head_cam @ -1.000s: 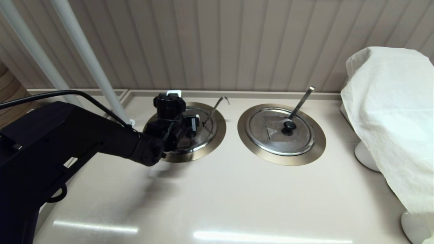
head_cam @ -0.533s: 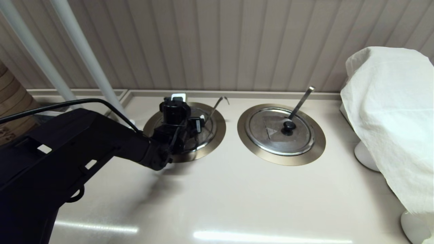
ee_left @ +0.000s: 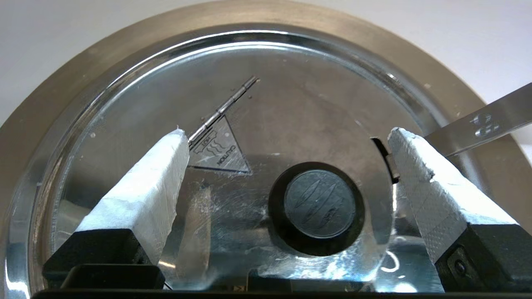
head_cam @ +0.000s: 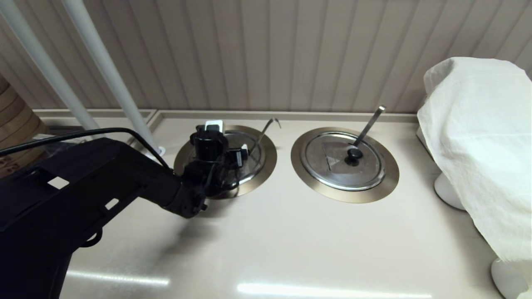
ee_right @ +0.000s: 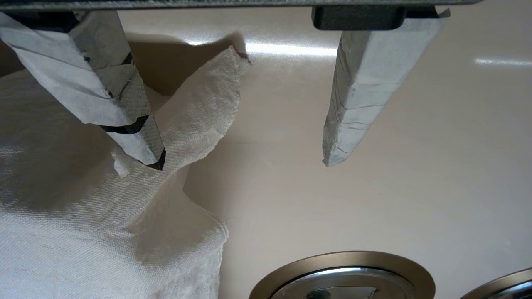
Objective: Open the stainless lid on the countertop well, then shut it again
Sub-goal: Open the lid
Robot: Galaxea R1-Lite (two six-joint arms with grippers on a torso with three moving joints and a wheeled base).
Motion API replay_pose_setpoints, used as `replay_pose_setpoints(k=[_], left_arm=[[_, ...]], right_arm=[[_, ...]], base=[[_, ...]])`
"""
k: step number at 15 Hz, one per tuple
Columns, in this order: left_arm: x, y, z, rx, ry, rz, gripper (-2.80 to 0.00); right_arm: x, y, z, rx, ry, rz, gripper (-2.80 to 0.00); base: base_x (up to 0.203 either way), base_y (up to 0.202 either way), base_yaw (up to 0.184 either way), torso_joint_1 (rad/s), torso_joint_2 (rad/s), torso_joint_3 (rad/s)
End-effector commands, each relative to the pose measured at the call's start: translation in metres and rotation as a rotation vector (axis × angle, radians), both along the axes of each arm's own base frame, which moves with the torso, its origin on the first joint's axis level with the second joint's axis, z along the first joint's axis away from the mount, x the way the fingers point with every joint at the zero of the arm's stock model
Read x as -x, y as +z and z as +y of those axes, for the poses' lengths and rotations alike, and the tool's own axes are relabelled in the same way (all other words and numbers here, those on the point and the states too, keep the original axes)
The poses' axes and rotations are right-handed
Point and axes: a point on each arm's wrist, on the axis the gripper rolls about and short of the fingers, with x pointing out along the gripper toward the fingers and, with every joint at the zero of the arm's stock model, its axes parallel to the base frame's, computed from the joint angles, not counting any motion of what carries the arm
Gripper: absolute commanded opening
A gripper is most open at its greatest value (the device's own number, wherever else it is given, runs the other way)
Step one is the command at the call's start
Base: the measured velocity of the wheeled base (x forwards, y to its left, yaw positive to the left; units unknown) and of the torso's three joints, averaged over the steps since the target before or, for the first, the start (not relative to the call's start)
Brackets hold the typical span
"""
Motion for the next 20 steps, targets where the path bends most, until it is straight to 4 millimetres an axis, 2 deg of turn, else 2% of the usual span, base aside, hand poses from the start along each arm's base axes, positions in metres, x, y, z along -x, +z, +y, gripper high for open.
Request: replay_pose_setpoints(k=[1,6,20], left_arm=[[-0.003,-0.010,0.004,-0.006,0.013,0.010,0.00],[0.002,-0.013,0.007,-0.016,0.012,0.029,0.00],[-0.002,-0.028,0.007,-0.025,-0.001,0.058,0.00]], right_arm=[[0.000,0.000,0.000,0.000,0.000,0.000,0.00],[0.000,0.000,0.000,0.000,0.000,0.000,0.00],[0.000,0.000,0.000,0.000,0.000,0.000,0.00]], base=[[0.000,0.000,0.000,0.000,0.00,0.000],[0.000,0.000,0.000,0.000,0.00,0.000],[0.000,0.000,0.000,0.000,0.00,0.000]])
